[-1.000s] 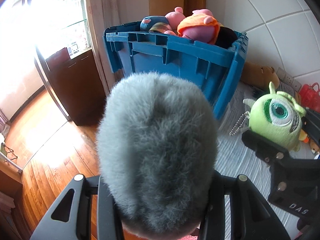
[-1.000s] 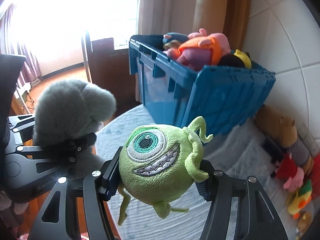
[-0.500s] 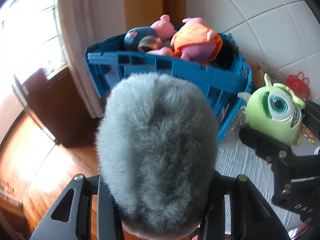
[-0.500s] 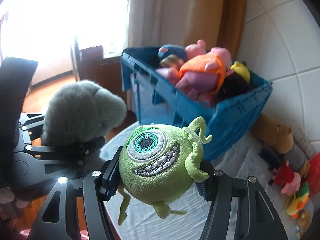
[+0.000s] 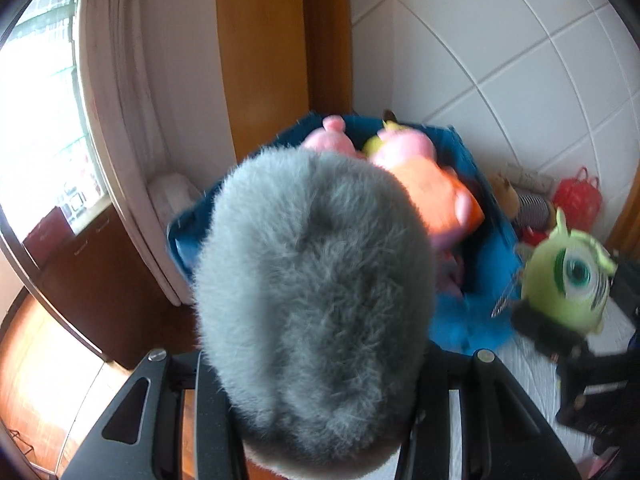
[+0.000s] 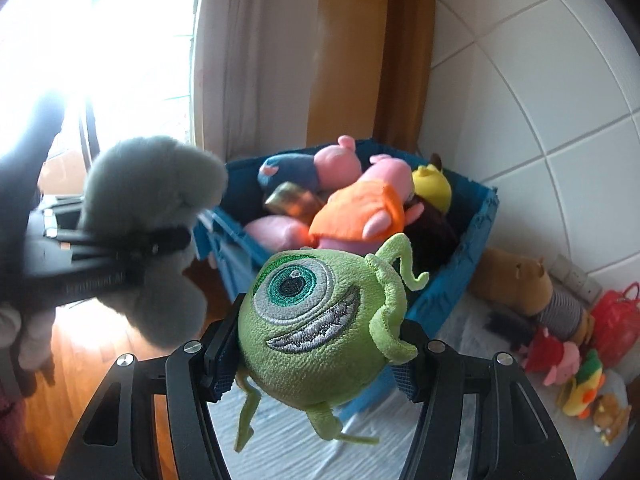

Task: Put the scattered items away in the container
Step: 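Carry the grey plush and green monster plush toward the blue crate, then lower both tools into the crate and release the grey and green plushes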

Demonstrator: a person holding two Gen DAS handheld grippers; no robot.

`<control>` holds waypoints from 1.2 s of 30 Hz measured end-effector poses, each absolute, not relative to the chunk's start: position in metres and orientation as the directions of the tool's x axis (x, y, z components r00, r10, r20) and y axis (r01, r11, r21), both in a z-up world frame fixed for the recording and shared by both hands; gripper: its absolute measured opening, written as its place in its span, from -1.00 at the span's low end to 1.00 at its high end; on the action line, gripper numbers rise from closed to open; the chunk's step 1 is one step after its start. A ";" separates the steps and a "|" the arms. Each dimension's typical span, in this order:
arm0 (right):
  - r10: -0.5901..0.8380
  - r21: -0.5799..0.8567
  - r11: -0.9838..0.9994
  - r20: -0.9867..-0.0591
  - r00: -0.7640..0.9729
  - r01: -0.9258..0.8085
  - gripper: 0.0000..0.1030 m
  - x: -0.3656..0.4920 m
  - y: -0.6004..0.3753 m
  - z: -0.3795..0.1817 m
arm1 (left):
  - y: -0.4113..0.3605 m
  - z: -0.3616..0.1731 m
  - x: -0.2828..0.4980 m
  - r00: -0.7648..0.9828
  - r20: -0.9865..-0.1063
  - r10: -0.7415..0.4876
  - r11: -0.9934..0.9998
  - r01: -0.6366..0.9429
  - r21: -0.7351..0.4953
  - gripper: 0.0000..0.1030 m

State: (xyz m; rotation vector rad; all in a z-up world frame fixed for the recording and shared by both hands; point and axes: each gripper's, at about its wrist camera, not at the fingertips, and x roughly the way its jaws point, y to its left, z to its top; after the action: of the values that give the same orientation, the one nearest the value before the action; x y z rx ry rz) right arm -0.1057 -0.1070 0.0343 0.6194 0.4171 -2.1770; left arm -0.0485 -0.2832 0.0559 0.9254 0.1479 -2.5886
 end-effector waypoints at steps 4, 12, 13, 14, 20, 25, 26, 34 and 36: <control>-0.646 -0.073 -0.589 -0.555 -0.523 0.805 0.20 -0.131 -0.133 0.035 | -0.306 0.067 -0.083 -0.708 -0.617 -0.344 -0.913 0.407 0.042 -0.22; -0.672 -0.084 -0.542 -0.553 -0.491 0.836 0.20 -0.167 -0.197 0.042 | -0.356 0.075 -0.133 -0.701 -0.611 -0.368 -0.906 0.419 0.065 -0.22; -0.673 -0.084 -0.541 -0.553 -0.491 0.837 0.20 -0.170 -0.204 0.042 | -0.362 0.074 -0.137 -0.699 -0.612 -0.369 -0.906 0.418 0.069 -0.22; -0.672 -0.079 -0.544 -0.555 -0.491 0.835 0.20 -0.174 -0.210 0.040 | -0.371 0.072 -0.143 -0.697 -0.616 -0.367 -0.907 0.414 0.072 -0.22; -0.645 -0.056 -0.599 -0.557 -0.523 0.799 0.21 -0.191 -0.254 0.033 | -0.418 0.047 -0.179 -0.667 -0.683 -0.297 -0.943 0.319 0.097 -0.23; -0.565 -0.041 -0.663 -0.626 -0.536 0.747 0.21 -0.214 -0.289 0.016 | -0.434 0.009 -0.205 -0.612 -0.765 -0.203 -0.975 0.199 0.100 -0.22; -0.541 -0.037 -0.681 -0.647 -0.537 0.731 0.21 -0.221 -0.294 0.011 | -0.434 0.001 -0.209 -0.600 -0.776 -0.197 -0.977 0.183 0.106 -0.22; -0.401 -0.087 -0.760 -0.717 -0.571 0.644 0.21 -0.241 -0.302 -0.002 | -0.439 -0.023 -0.221 -0.571 -0.808 -0.149 -0.986 0.146 0.078 -0.04; -0.380 -0.117 -0.755 -0.724 -0.575 0.646 0.24 -0.236 -0.306 -0.003 | -0.441 -0.021 -0.218 -0.578 -0.799 -0.164 -0.984 0.154 0.091 0.17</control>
State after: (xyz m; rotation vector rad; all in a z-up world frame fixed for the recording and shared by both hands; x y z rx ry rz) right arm -0.2362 -0.3055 -0.0029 0.9409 0.4994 -2.3074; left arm -0.2184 -0.4406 -0.0210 1.3399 -0.0173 -2.6421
